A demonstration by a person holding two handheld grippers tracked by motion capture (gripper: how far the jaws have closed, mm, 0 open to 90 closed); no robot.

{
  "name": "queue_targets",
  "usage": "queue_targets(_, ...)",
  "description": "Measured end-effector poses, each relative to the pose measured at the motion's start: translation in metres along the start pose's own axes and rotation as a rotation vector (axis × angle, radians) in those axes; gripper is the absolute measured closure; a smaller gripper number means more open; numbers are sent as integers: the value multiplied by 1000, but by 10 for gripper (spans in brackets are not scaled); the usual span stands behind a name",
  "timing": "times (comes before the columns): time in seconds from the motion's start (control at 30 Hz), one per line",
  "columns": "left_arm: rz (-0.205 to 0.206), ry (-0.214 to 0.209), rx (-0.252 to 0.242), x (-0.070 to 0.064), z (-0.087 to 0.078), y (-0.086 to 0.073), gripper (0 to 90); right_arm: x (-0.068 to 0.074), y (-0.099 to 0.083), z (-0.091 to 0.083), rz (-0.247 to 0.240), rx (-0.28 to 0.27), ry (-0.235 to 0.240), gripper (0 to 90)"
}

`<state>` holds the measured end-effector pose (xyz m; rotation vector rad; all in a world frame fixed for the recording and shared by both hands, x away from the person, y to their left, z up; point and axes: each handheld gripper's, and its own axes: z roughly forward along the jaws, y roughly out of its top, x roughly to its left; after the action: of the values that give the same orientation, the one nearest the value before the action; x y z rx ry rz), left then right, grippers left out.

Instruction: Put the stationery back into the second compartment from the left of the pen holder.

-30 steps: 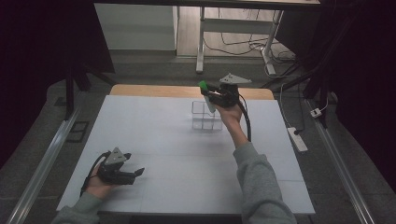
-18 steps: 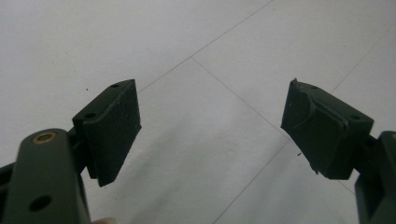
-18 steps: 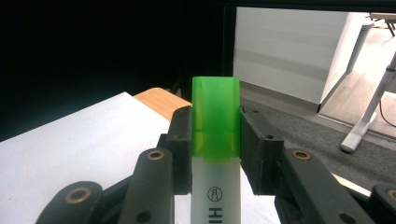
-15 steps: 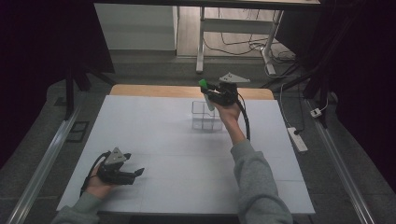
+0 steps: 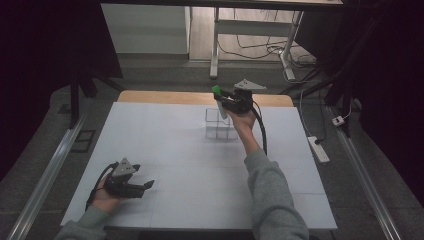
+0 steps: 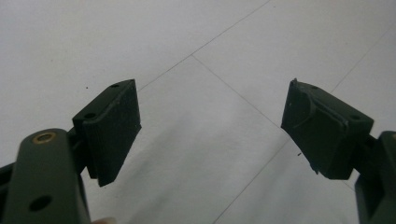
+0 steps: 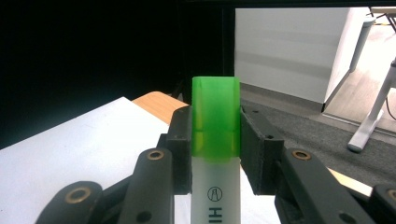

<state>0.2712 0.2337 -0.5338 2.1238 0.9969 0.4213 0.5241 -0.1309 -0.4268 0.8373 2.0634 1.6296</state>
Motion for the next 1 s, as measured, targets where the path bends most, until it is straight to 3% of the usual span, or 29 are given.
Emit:
queue_targets(0.4, 3, 1, 7, 1, 1, 0, 191, -2, -5, -1, 2, 15, 5, 647)
queue_targets(0.6, 4, 2, 5, 0, 1, 0, 191, -3, -2, -8, 8, 1, 5, 597)
queue_targets(1.0, 7, 1, 8, 0, 1, 0, 191, -3, 0, -19, -10, 44, 15, 544)
